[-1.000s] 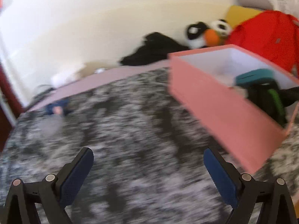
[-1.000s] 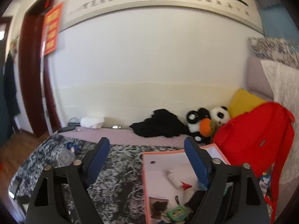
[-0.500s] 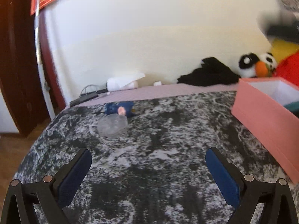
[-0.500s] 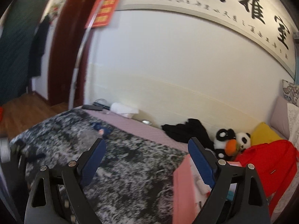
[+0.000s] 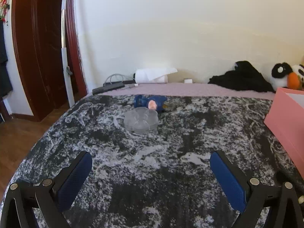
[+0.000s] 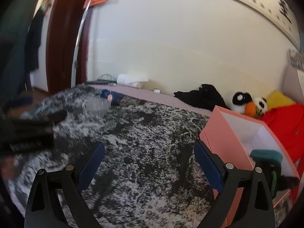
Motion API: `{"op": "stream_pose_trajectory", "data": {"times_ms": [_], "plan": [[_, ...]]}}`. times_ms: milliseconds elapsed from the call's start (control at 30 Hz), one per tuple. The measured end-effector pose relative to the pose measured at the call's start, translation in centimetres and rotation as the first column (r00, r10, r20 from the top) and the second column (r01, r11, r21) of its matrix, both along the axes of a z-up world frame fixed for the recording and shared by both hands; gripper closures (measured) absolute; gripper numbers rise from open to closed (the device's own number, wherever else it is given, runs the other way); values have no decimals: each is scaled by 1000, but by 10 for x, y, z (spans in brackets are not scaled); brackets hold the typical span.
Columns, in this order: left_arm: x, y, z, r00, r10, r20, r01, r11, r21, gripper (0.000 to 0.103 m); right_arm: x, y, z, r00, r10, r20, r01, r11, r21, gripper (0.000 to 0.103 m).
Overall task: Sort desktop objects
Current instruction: 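Move both tools back over the bed toward the clear container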
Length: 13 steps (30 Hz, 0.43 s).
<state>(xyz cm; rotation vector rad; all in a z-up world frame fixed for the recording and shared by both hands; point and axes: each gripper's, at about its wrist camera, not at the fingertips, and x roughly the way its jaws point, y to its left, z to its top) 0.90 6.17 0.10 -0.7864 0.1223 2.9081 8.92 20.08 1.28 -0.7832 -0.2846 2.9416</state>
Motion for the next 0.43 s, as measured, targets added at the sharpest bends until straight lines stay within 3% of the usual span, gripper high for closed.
{"op": "stream_pose_trajectory", "data": {"times_ms": [100,233,433], "plan": [[-7,-4,-3,1000,0,25,0,1000,27,1,-7,0,-11,999,-3,36,1,999,42,6],[-16,-4,-9,998,-9,67,4,997,71,1,-12,11,-13,998,-20,52,19,999,29,6],[-13,4,-10,999,-7,44,6,1000,25,1,-13,18,-10,998,-34,55,33,999,18,6]]}}
